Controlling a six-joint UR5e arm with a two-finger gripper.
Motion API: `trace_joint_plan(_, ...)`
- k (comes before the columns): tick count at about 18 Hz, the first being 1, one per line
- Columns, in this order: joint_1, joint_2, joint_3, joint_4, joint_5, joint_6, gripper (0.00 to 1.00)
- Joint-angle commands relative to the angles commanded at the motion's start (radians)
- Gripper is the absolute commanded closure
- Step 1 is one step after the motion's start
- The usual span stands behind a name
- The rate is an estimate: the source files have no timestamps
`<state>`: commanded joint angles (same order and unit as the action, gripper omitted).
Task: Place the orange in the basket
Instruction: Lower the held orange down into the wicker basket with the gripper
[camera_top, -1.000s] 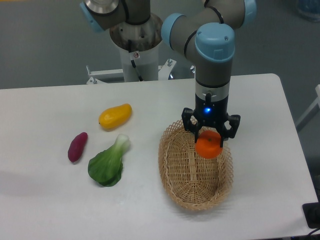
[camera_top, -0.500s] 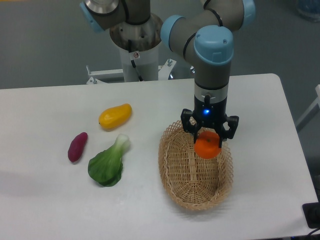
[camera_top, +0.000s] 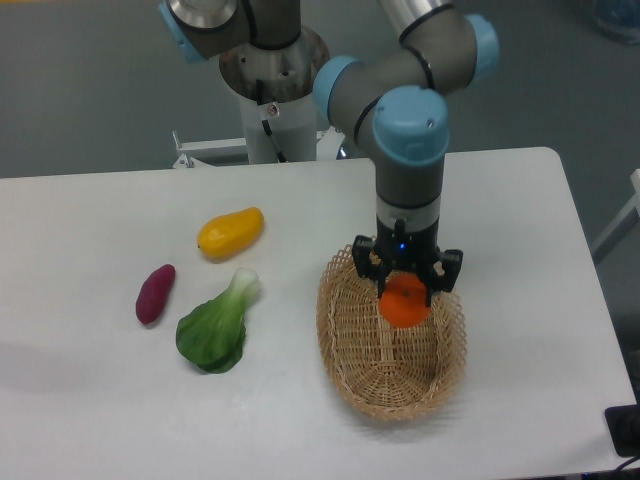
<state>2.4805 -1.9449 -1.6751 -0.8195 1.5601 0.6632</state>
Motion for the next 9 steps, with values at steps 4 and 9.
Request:
trace_joint_plan(4, -0.015, -0.083, 0.057, 0.04, 0.0, -0.135, 0.45)
trace_joint_plan(9, -0.015, -0.154, 0.063, 0.046, 0.002, -0.162, 0.45)
